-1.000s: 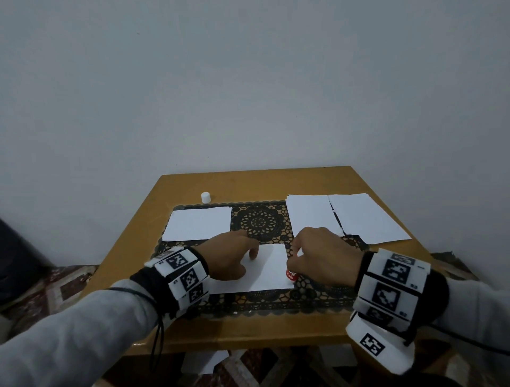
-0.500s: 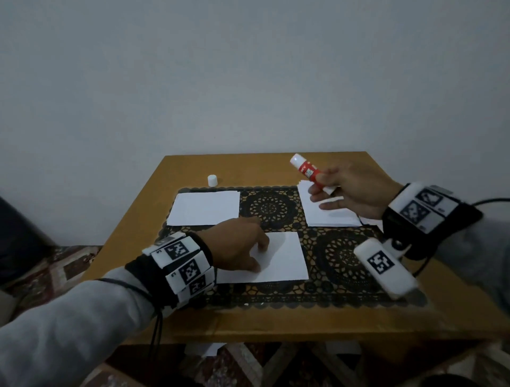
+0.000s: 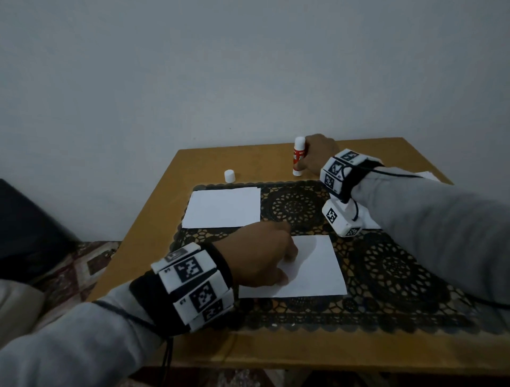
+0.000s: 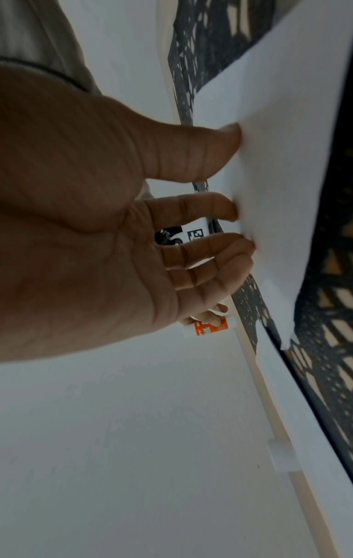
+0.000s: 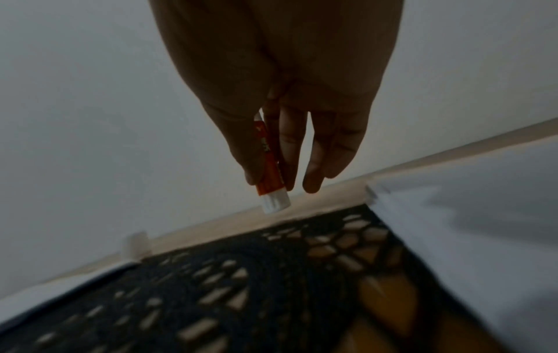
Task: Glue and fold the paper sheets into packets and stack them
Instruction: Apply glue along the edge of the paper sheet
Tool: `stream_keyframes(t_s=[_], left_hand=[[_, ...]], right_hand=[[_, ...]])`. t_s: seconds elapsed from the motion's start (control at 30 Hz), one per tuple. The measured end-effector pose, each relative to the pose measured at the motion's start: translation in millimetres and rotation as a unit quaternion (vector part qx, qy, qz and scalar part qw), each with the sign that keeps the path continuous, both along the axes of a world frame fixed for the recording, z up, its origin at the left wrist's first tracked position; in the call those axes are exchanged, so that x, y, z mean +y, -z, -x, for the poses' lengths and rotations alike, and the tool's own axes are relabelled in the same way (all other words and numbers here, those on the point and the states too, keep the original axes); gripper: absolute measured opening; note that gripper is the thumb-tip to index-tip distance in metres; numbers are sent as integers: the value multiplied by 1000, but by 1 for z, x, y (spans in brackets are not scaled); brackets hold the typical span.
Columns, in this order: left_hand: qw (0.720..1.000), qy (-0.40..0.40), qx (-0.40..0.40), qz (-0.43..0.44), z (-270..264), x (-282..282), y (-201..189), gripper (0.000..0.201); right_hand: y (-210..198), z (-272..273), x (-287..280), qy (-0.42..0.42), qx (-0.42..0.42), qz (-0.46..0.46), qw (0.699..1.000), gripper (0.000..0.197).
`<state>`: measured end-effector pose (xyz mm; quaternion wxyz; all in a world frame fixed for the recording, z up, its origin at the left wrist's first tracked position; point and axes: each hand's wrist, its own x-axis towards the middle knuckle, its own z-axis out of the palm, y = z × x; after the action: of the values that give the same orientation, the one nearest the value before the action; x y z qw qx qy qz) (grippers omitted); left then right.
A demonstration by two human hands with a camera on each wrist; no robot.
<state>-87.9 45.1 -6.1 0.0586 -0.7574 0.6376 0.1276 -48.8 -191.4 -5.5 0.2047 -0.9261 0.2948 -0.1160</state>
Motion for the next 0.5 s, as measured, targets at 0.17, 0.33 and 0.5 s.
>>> stream_keyframes(t_s=[0.17,0.33,0.5], left_hand=[[1000,6,-3,1,-2,0,1,37],[1000,4,-13,-7,2,0,-1,39],[1000,-4,-21,-10,5,1,-3,40]], right_hand=[[2,-5,0,-7,28,2,1000,39],[0,-1,0,10,41,-19,999,46],[-20,36,-9,7,54,17,998,46]])
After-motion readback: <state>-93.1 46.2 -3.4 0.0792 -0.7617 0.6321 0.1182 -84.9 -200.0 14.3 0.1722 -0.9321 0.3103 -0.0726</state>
